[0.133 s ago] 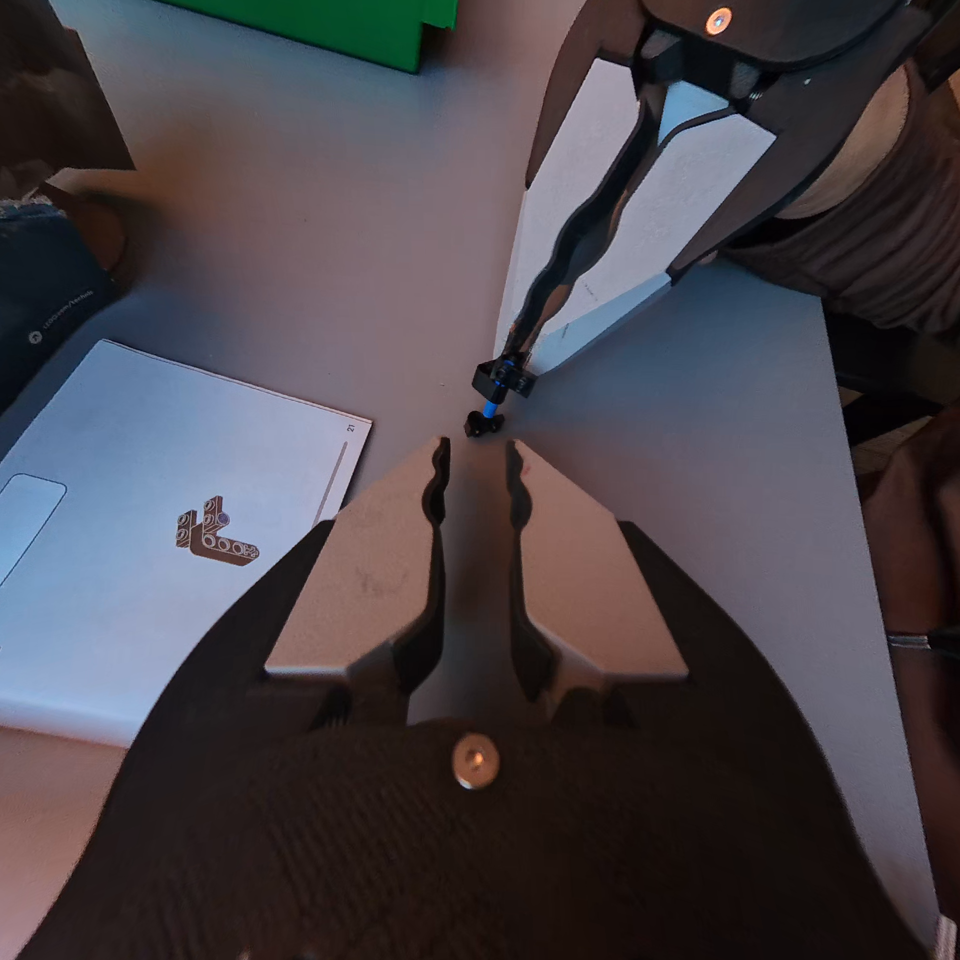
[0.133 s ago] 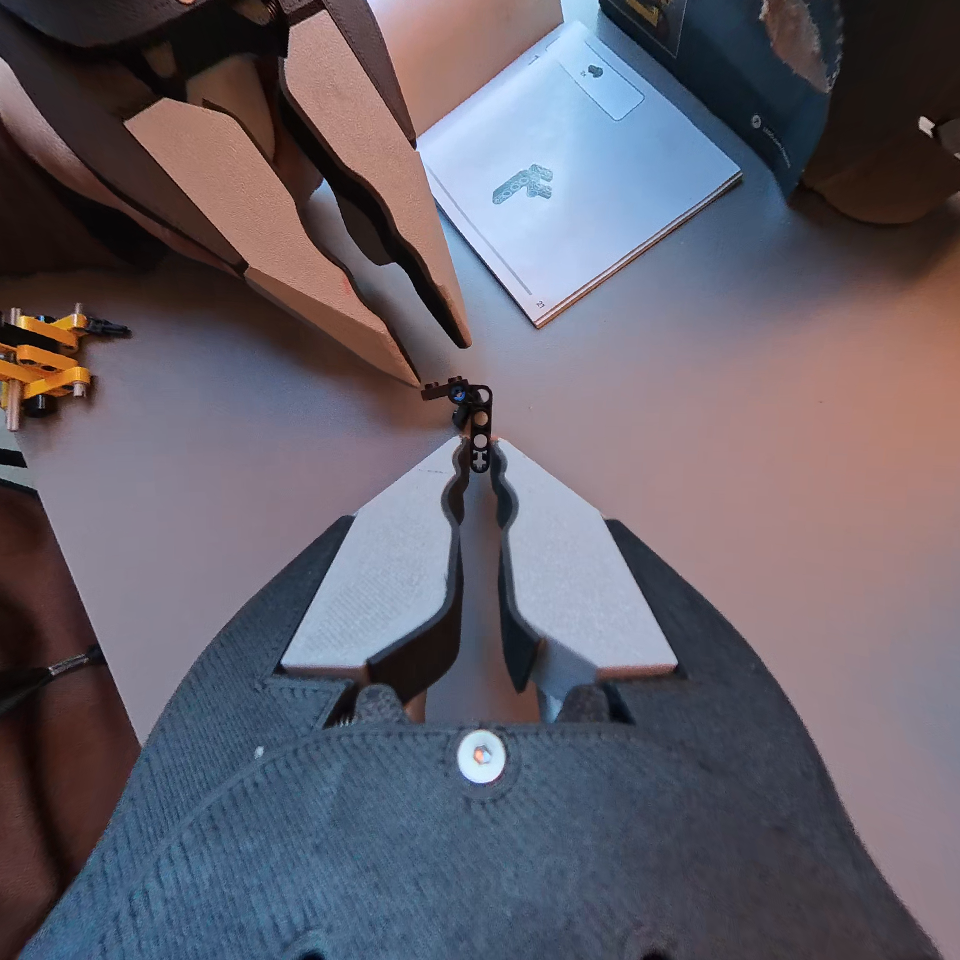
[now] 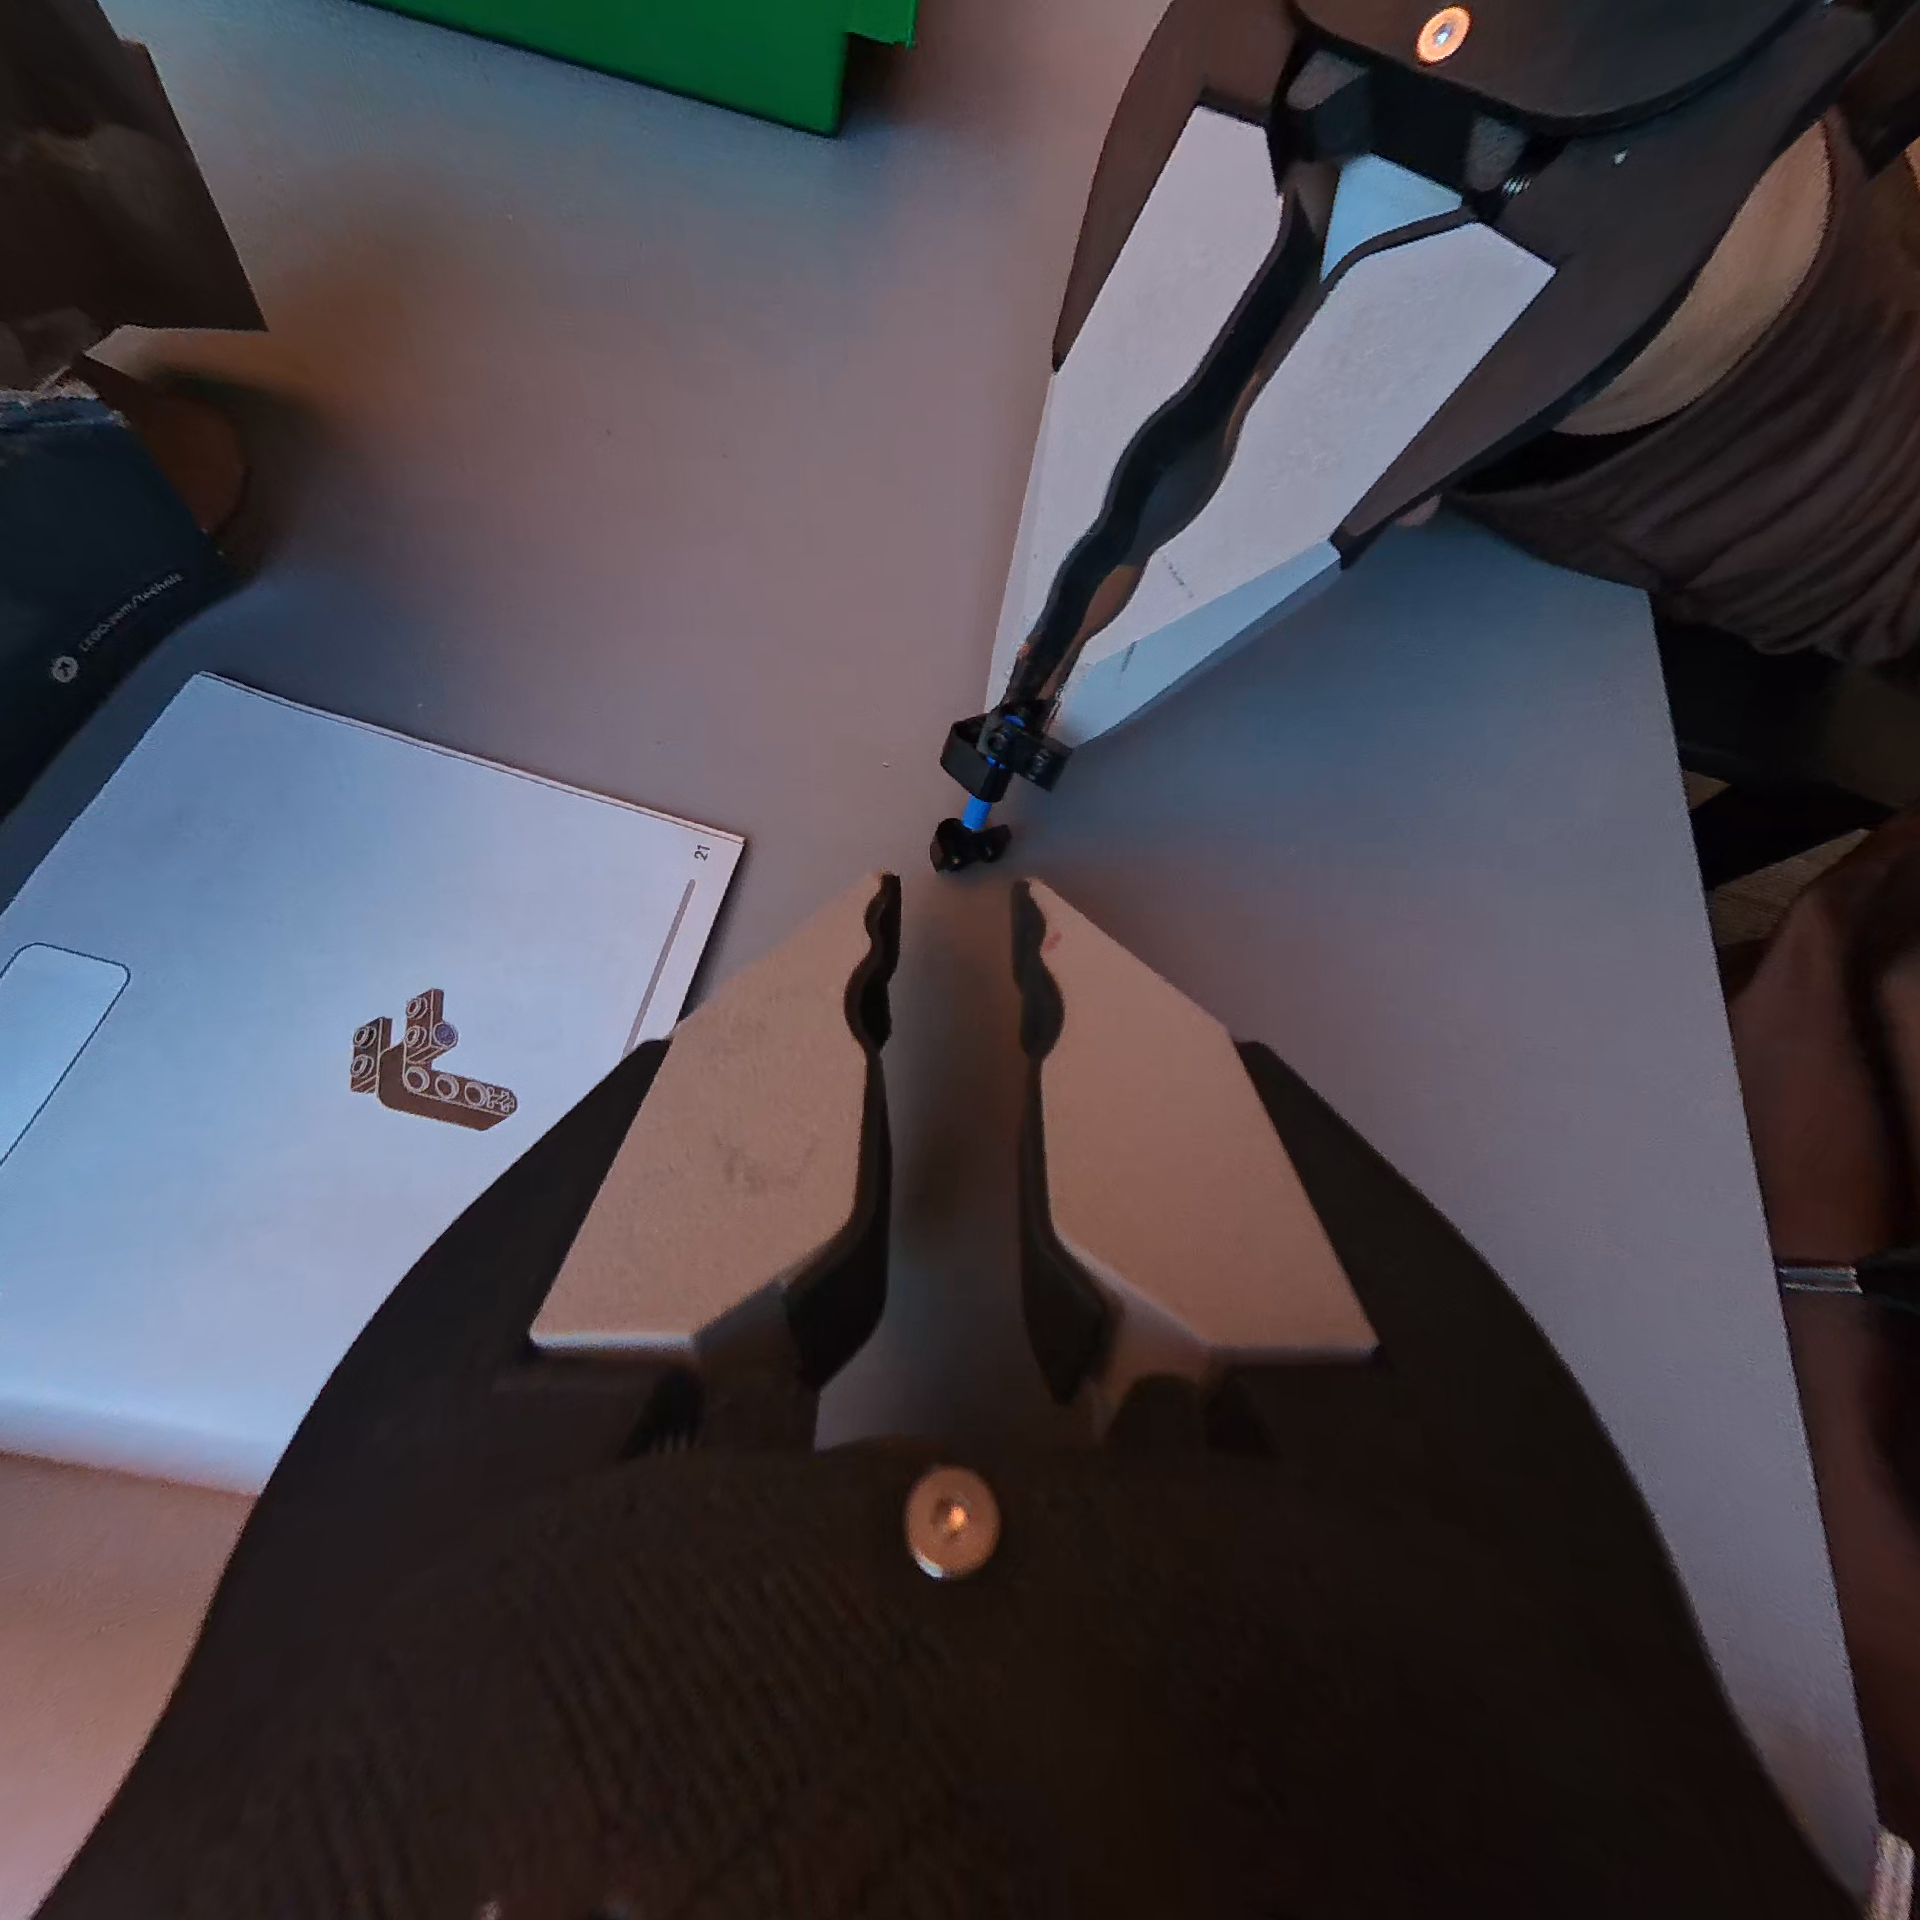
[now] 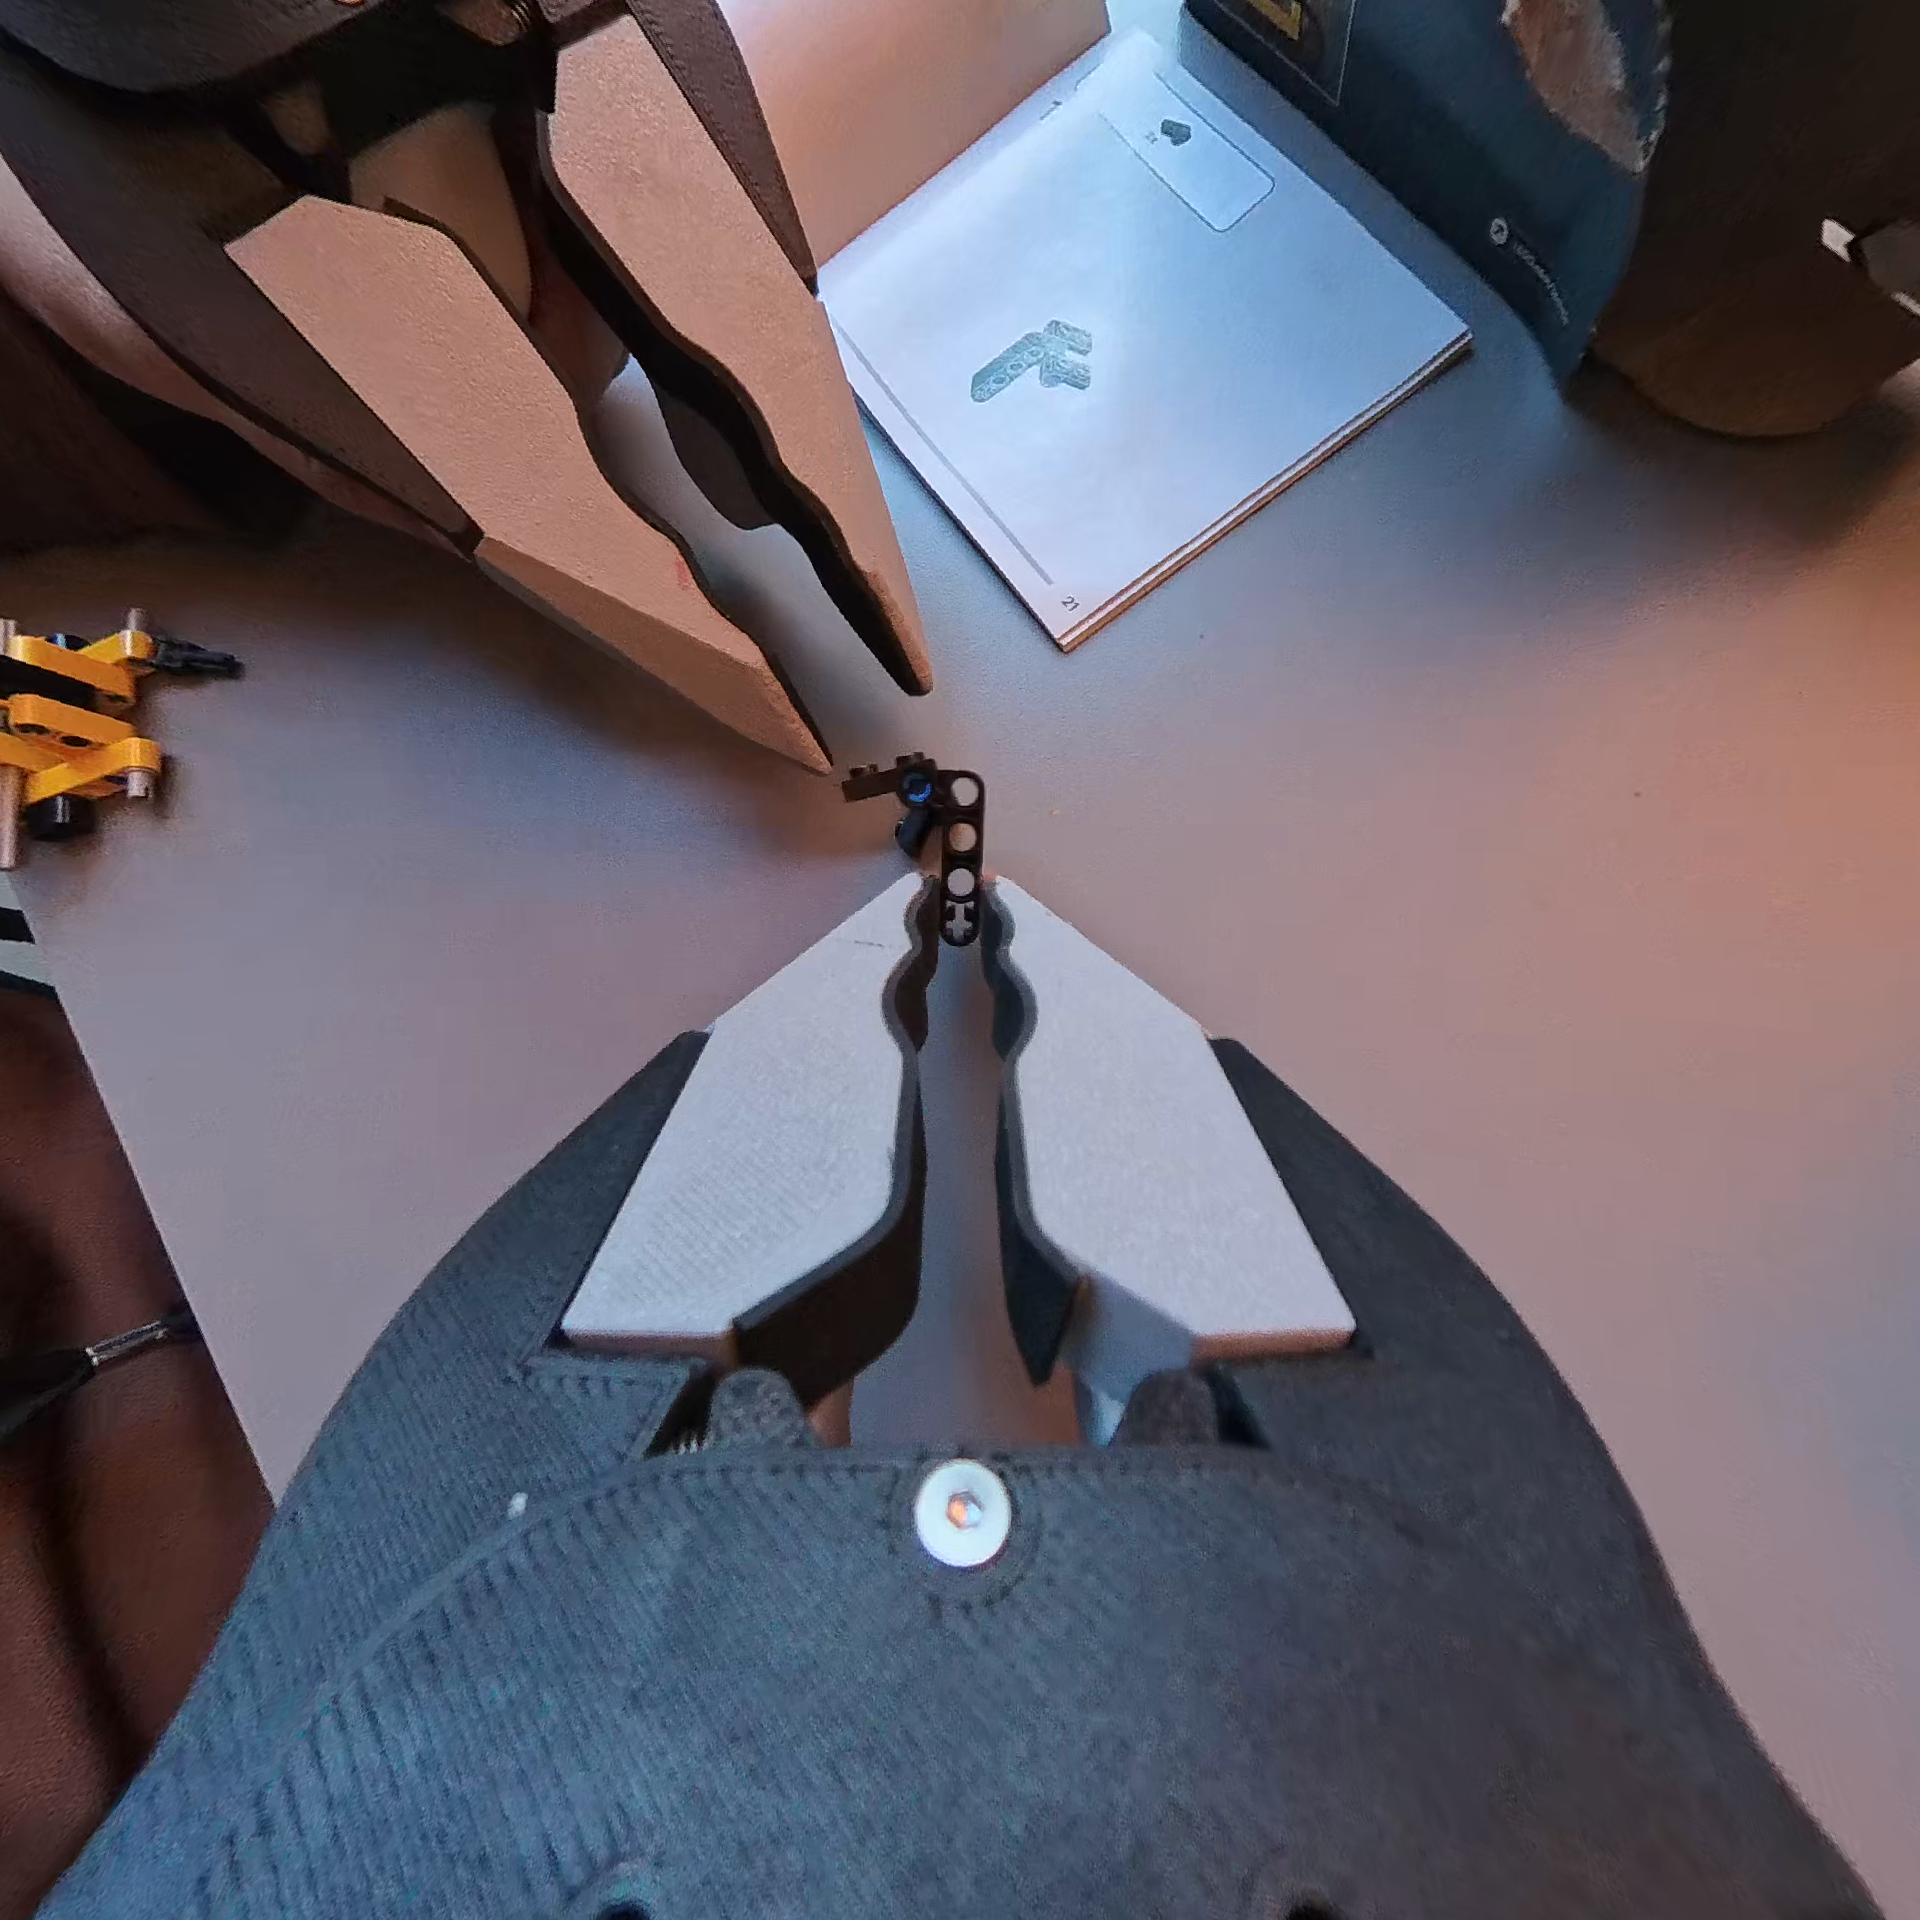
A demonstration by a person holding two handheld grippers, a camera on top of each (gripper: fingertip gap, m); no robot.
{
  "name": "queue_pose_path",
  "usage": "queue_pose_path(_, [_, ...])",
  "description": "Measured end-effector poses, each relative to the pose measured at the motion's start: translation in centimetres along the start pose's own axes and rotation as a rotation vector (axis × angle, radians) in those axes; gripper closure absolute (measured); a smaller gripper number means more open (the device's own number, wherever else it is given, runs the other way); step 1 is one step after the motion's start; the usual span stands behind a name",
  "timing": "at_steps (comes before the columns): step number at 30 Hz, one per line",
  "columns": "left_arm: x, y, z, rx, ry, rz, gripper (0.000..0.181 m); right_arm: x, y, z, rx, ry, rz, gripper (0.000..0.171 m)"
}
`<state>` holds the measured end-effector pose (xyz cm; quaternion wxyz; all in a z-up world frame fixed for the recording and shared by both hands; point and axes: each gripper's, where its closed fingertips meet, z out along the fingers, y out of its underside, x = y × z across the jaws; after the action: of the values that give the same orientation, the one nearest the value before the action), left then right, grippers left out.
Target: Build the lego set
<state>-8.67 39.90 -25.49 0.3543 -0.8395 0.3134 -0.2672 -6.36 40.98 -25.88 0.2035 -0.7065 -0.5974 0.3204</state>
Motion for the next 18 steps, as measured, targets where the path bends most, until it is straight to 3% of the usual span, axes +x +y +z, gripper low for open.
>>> queue_pose_path(9, [0.2,0.5,0.4,-0.038,-0.031,0.053,0.164,0.1,-0.2,-0.2,0.001,0.036,0.032,0.167])
queue_pose_path(18, [1.1,-1.1,-0.2,0.071,0.0,0.077,0.166,0.2,-0.1,0.0,-0.007,0.052,0.036,0.167])
